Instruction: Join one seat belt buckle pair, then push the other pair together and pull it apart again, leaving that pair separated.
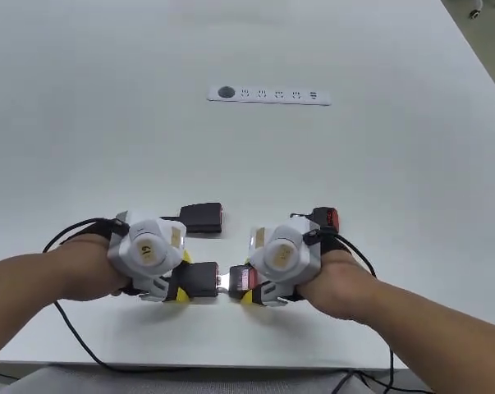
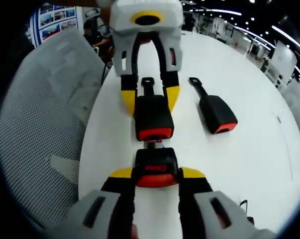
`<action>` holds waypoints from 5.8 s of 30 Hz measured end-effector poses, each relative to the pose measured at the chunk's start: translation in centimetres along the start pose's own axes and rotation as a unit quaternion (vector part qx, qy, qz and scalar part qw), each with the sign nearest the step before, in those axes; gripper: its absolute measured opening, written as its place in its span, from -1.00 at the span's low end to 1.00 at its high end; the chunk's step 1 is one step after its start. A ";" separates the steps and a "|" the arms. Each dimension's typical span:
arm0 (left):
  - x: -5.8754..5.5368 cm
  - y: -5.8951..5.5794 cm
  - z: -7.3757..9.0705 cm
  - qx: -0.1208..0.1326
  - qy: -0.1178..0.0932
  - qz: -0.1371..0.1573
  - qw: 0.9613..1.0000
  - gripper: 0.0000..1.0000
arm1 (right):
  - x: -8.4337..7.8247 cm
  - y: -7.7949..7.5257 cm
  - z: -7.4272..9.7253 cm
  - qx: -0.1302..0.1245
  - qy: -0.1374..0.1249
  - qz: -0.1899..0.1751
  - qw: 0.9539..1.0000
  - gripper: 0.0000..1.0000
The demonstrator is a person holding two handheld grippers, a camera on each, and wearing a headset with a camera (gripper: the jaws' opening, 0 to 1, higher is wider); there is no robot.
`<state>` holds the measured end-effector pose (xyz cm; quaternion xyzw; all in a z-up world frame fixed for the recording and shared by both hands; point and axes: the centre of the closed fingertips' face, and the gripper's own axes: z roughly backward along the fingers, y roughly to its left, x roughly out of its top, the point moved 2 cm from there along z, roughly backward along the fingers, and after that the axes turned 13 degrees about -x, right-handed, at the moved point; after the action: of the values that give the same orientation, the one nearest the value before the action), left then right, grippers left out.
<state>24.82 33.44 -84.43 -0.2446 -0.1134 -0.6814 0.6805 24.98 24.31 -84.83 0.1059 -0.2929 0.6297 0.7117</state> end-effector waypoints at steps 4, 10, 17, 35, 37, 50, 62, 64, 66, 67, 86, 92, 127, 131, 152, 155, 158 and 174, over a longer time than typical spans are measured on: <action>0.0 0.0 0.0 -0.001 0.000 0.000 1.000 -0.36 | 0.9 0.3 -0.4 -0.002 -0.002 0.005 1.000 -0.37; 0.0 0.0 0.0 0.002 -0.005 -0.001 1.000 -0.36 | 0.7 0.2 -0.5 0.000 -0.007 -0.007 1.000 -0.36; 0.0 0.0 0.0 -0.003 -0.003 -0.003 1.000 -0.36 | 0.9 0.2 -0.5 0.003 -0.009 -0.015 1.000 -0.36; -0.2 0.1 0.1 0.008 -0.021 0.000 1.000 -0.36 | 0.7 0.1 0.1 0.005 -0.028 -0.003 1.000 -0.36; -0.2 0.1 0.1 0.007 -0.020 0.000 1.000 -0.36 | 0.6 0.1 0.1 0.006 -0.030 -0.006 1.000 -0.36; -0.2 0.1 0.1 0.001 -0.014 0.013 1.000 -0.35 | 0.7 0.1 -0.1 0.004 -0.023 0.005 1.000 -0.34; -0.1 0.0 0.0 0.000 0.000 0.027 1.000 -0.32 | 0.8 0.2 -0.4 0.011 -0.012 0.004 1.000 -0.29; -0.1 -0.1 0.1 0.000 0.012 0.026 1.000 -0.32 | 0.8 0.1 -0.3 0.011 -0.012 0.002 1.000 -0.29; 0.0 -0.2 0.3 0.006 0.018 0.015 1.000 -0.32 | 0.8 0.2 -0.2 0.011 -0.011 0.001 1.000 -0.29; 0.1 -0.2 0.5 0.009 0.017 0.013 1.000 -0.32 | 0.9 0.2 0.1 0.011 -0.012 -0.001 1.000 -0.29; 3.5 2.1 4.6 0.062 -0.034 0.006 0.998 -0.31 | 2.6 -1.7 2.7 -0.013 -0.050 -0.014 0.999 -0.30; 4.2 3.8 5.4 0.071 -0.034 0.007 0.997 -0.25 | 1.4 -3.7 3.2 -0.023 -0.050 -0.018 0.998 -0.30; 1.2 10.5 3.7 0.054 -0.005 0.019 0.998 -0.20 | -11.1 -13.6 5.3 -0.049 0.040 -0.051 0.997 -0.30; 1.1 10.6 3.6 0.047 0.000 0.012 0.999 -0.30 | -10.9 -13.4 5.3 -0.037 0.039 -0.045 0.998 -0.32; 0.6 10.9 2.9 0.025 0.014 -0.024 0.999 -0.37 | -10.5 -13.1 4.7 0.006 0.061 0.005 0.998 -0.32; 0.6 10.9 2.8 0.023 0.017 -0.028 0.999 -0.37 | -10.1 -13.1 4.4 -0.001 0.069 0.003 0.998 -0.31; 0.6 10.8 2.8 0.021 0.018 -0.029 0.999 -0.37 | -9.0 -12.5 3.9 0.001 0.064 0.016 0.998 -0.31; 0.5 10.8 2.7 0.022 0.020 -0.029 0.999 -0.37 | -3.0 -11.4 -0.6 -0.003 0.017 -0.001 1.000 -0.30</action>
<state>35.90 33.83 -83.77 -0.2126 -0.1219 -0.7026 0.6680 35.97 20.03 -84.43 0.0936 -0.2826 0.6295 0.7177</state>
